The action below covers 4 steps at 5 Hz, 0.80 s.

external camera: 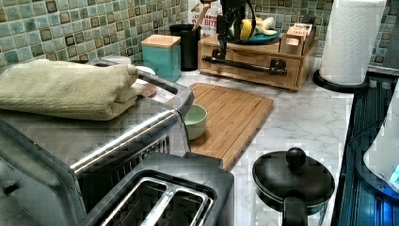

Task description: Open the drawer.

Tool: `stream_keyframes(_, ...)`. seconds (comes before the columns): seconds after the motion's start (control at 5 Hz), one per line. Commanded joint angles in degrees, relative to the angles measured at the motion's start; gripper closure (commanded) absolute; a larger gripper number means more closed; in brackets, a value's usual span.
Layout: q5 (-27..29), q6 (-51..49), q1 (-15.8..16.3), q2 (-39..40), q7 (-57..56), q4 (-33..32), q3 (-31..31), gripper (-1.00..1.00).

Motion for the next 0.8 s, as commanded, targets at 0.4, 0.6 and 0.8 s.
stream_keyframes(0.4,-3.4,14.1,-0.4,6.1,4.7,-6.2,-2.3,-1.00)
stream_keyframes(0.6,-1.4,12.4,-1.0,8.9,2.5,-3.8,-1.7,-1.00)
stream_keyframes(0.8,2.0,11.2,-1.5,11.1,1.8,-2.3,-0.2,-1.00)
